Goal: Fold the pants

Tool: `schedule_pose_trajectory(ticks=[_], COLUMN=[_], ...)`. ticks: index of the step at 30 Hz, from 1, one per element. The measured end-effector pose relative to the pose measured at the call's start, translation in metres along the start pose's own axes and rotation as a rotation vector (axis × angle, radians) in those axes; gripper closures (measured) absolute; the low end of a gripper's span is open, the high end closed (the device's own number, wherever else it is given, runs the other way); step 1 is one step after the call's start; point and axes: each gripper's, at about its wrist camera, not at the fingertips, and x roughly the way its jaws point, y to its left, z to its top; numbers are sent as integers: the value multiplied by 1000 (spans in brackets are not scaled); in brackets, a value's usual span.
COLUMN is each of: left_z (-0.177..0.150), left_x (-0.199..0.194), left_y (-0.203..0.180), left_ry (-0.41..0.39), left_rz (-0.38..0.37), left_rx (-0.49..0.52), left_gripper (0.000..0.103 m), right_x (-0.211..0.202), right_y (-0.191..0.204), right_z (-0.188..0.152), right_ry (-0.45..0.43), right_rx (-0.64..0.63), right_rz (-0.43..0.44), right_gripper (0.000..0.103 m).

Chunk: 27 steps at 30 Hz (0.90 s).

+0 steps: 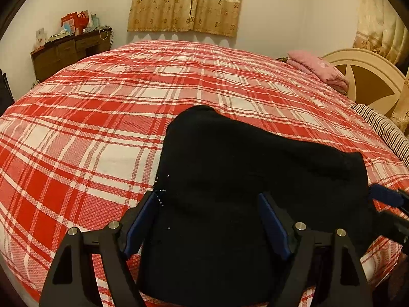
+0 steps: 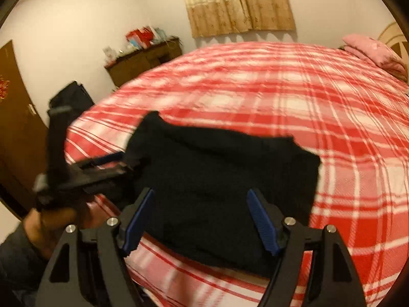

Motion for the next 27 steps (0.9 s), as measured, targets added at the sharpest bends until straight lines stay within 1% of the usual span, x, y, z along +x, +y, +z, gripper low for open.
schedule_pose_trajectory(ticks=[3, 6, 7, 9, 10, 11, 15, 18, 22, 24, 26, 27], left_z=[-1, -1, -1, -1, -1, 0, 7, 15, 25, 29, 30, 30], left_x=[-2, -3, -3, -5, -6, -6, -8, -8, -2, 4, 8, 11], left_y=[2, 7, 8, 10, 11, 12, 19, 26, 36, 44, 47, 49], left_ry=[2, 2, 1, -2, -5, -5, -20, -28, -27, -14, 2, 8], left_rz=[0, -3, -6, -5, -5, -5, 9, 24, 28, -1, -38, -59], left_rx=[2, -7, -9, -8, -8, -7, -2, 12, 46, 42, 29, 18], left_gripper=[22, 22, 22, 22, 22, 22, 22, 22, 22, 22, 22, 22], right_x=[12, 32, 42, 58, 69, 75, 60, 38, 6, -6, -11, -12], right_y=[11, 10, 8, -2, -11, -17, -17, -27, -55, -73, -88, -94], right_z=[15, 28, 32, 36, 37, 36, 35, 31, 20, 13, 6, 2], right_ry=[-13, -15, -1, 20, 53, 84, 78, 37, -23, -29, -8, 1], right_rx=[-14, 25, 44, 82, 110, 126, 105, 127, 202, 261, 311, 331], right_rz=[8, 49, 57, 35, 17, 25, 46, 52, -29, -82, -130, -139], right_gripper=[25, 25, 25, 25, 26, 26, 27, 26, 24, 24, 24, 24])
